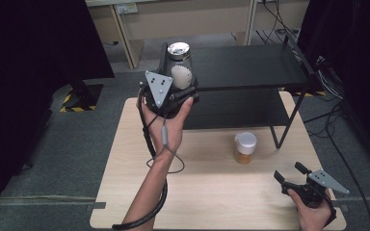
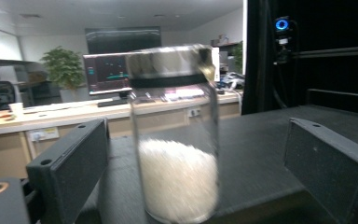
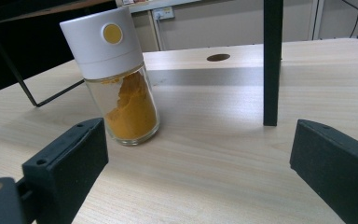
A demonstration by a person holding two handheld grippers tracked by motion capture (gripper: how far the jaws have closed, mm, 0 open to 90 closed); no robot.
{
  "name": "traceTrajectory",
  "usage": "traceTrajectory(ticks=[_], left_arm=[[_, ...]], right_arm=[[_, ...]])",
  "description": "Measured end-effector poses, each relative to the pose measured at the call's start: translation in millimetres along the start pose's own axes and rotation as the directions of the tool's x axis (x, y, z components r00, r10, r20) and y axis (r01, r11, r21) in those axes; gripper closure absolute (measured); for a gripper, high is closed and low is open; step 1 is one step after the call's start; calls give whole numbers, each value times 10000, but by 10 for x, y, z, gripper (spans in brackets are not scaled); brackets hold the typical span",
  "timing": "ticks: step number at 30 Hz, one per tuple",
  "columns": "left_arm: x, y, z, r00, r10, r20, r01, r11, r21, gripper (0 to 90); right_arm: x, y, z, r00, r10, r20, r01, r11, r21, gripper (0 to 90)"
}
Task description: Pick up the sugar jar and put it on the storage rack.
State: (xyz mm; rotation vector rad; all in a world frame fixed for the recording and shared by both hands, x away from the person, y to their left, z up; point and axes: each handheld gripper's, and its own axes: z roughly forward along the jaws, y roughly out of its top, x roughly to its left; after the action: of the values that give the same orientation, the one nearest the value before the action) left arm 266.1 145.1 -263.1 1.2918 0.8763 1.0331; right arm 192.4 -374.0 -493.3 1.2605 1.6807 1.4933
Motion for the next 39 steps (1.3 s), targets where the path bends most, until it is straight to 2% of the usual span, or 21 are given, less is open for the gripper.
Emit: traceTrajectory(ticks=[5,8,17,20,22,23,25,26,27,36,39], left_arm=[[-37,-103,-151,9995,38,312,-32,9998,-193,64],[-67,-164,-226,9993,114,367,-104,9995,-283,64],[-49,-374,-343,9974,102,714,-92,9999,-137,61],[32,-489,-355,9911,-158,1323,172,9998,-94,61],[49,-585,-374,9892,-139,1461,166,9997,-178,58],[49,-585,-374,9892,-139,1461,166,9997,-178,58],[69,-710,-405,9859,-188,1660,243,9992,-313,56],[69,-710,-405,9859,-188,1660,243,9992,-313,56],[82,-767,-417,9831,-200,1819,263,9991,-326,54],[33,-990,-519,9836,72,1804,2,9992,-408,50],[-45,-1167,-573,9843,290,1739,-187,9980,-607,51]], right_arm=[[-1,1,2,10000,-1,-8,1,10000,8,43],[-1,3,3,10000,-14,-13,14,10000,18,43],[3,1,5,10000,-10,-14,10,10000,10,43],[4,5,6,10000,-17,-17,17,10000,34,43],[6,6,5,10000,-17,-8,17,10000,38,43],[6,6,5,10000,-17,-8,17,10000,38,43],[7,2,4,10000,-23,-4,23,10000,17,43],[7,2,4,10000,-23,-4,23,10000,17,43],[6,3,5,10000,-7,-4,7,10000,26,43],[7,3,5,10000,-22,-12,22,10000,24,43],[10,4,7,10000,-4,-8,4,10000,30,43]])
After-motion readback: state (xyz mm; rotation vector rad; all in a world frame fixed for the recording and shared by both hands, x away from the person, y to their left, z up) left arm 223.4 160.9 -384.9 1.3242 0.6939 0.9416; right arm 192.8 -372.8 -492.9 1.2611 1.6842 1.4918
